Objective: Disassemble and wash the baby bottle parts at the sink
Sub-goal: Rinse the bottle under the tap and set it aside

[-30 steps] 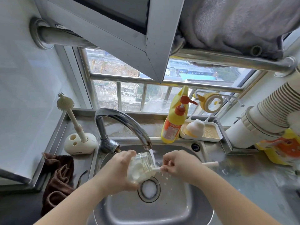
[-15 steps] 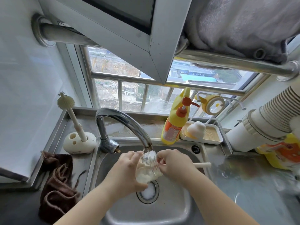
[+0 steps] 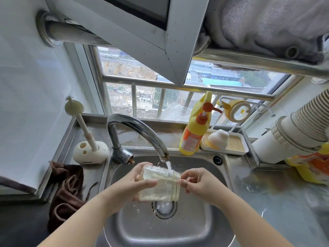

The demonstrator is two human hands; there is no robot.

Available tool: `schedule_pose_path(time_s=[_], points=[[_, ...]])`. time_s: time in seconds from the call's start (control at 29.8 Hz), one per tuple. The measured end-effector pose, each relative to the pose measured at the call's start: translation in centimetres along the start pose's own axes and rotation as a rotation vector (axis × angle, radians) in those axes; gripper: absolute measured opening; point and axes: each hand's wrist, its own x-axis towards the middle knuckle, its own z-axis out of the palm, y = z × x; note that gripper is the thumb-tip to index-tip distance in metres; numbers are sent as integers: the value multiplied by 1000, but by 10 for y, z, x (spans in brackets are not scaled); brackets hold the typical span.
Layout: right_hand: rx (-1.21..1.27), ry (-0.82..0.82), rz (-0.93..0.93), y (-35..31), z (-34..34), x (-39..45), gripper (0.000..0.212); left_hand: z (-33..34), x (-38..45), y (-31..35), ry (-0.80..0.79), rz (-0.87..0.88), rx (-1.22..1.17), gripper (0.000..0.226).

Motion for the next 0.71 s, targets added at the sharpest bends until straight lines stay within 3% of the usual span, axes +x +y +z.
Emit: schedule_pose_path(time_s=[0.13, 0.37, 0.54, 0.71], points=[[-137, 52, 57, 14, -6, -6, 10, 1, 0, -4, 118, 39, 108, 83], [-337, 147, 193, 34, -20, -24, 11, 13, 5, -4, 271, 105, 375, 76], [-352, 279, 307, 48, -30, -43, 13, 30, 8, 4, 340, 161, 529, 75], [-330, 330, 351, 55, -31, -60, 13, 46, 16, 9, 367, 188, 656, 92]])
